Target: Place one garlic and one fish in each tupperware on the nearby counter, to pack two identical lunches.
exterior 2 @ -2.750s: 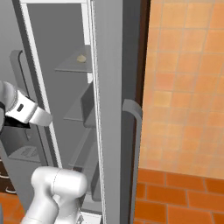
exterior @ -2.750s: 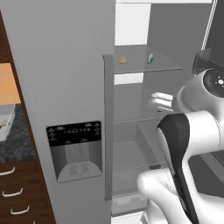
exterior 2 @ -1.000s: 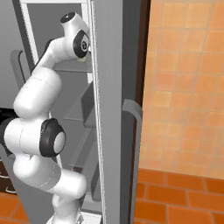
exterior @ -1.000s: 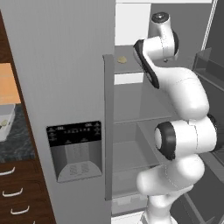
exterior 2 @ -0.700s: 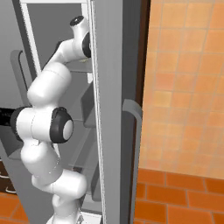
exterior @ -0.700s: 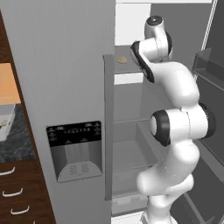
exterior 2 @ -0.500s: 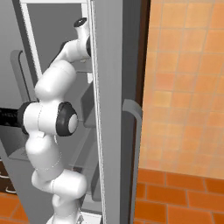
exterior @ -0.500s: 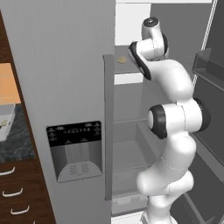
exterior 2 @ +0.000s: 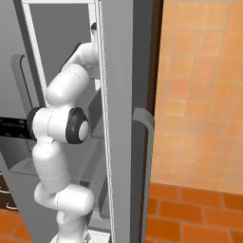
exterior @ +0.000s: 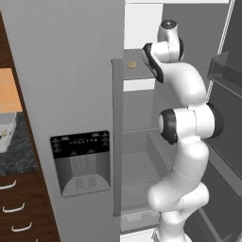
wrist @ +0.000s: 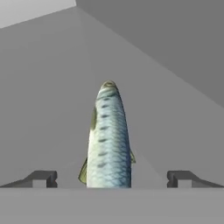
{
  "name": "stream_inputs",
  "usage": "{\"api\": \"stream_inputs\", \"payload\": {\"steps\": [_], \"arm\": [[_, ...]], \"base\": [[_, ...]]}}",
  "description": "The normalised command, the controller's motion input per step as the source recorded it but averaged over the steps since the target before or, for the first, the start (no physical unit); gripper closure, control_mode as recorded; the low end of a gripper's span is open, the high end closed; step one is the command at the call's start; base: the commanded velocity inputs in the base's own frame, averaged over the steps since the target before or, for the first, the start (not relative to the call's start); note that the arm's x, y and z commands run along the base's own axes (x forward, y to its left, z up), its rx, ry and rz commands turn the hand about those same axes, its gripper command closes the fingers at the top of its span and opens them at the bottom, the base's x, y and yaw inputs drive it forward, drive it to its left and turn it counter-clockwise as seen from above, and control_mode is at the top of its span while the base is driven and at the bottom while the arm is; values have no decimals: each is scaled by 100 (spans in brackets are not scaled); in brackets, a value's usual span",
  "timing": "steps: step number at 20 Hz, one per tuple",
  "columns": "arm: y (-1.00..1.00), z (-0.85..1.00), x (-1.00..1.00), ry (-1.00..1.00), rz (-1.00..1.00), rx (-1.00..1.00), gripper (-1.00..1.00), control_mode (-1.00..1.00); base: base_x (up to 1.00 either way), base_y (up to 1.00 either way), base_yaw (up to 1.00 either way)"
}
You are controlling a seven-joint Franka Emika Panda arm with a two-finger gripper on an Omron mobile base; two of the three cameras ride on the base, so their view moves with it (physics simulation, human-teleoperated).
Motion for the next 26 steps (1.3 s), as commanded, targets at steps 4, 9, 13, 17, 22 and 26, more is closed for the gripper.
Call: {"api": "stream_inputs", "payload": {"steps": [4, 9, 13, 17, 22, 26], "arm": [[0, -58, 3, -5, 3, -10, 100, -100], [0, -15, 7, -5, 0, -2, 100, -100], [0, 0, -27, -10, -1, 0, 100, -100], [30, 0, -100, -52, 8, -6, 100, -100], [37, 1, -100, -39, 7, -8, 100, -100], [23, 32, -100, -13, 11, -2, 100, -100]], "base": [[0, 0, 0], [0, 0, 0], [0, 0, 0], [0, 0, 0], [0, 0, 0], [0, 0, 0]]}}
